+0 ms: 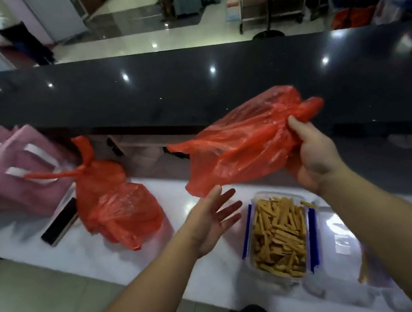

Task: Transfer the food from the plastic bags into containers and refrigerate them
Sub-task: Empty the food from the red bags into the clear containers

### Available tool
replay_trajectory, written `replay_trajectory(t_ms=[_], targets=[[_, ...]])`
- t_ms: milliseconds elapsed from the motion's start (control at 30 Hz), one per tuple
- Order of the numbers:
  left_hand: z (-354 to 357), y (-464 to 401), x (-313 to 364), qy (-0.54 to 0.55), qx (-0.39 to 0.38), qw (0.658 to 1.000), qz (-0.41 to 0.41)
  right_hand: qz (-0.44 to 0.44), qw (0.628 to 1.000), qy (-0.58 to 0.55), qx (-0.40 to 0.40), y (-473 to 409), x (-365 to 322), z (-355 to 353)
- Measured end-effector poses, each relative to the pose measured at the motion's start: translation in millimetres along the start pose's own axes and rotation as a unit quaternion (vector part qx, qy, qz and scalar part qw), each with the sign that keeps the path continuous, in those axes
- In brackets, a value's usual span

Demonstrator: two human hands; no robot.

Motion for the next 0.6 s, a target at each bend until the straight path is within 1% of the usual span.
replay_trajectory(t_ms=[67,133,200,267,367,467,533,600], targets=[[-12.6,-7.3,11.6,0.042,0.023,0.999,0.009,0.016,1.0,0.02,0.008,-10.8,21.9,-1.3],[-26.6,-13.9,19.6,0.067,0.054,0.996,0.01,0.03,0.997,0.063,0.026,-22.6,41.9,-4.5],[-40.3,-25.4,24.4,0.089,0.065,0.994,0.011,0.048,0.989,0.136,0.044,-35.8,62.4,-11.9],[-50.4,-32.9,32.5,0.092,0.086,0.992,0.007,0.075,0.972,0.214,0.06,-47.3,83.3,-19.5],[-57.7,-45.4,46.2,0.054,0.127,0.99,-0.008,0.112,0.946,0.292,0.081,-60.3,108.8,-24.6],[-72.7,-63.6,52.2,0.004,0.175,0.984,-0.021,0.136,0.936,0.31,0.1,-68.7,122.7,-21.6],[-88.5,-80.2,49.2,-0.018,0.208,0.978,-0.028,0.134,0.925,0.34,0.106,-73.5,125.9,-21.9],[-106.6,-96.2,44.3,-0.063,0.231,0.97,-0.044,0.116,0.91,0.382,0.114,-75.7,124.1,-23.6]])
Point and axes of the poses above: each hand's wrist, its own y-axis away from the middle knuckle, its own z-axis out of the palm, x = y × z, the point moved 5 cm from there along -y, towards the middle knuckle, and after that the axes turned 13 degrees about -y, right-handed, at the moved point
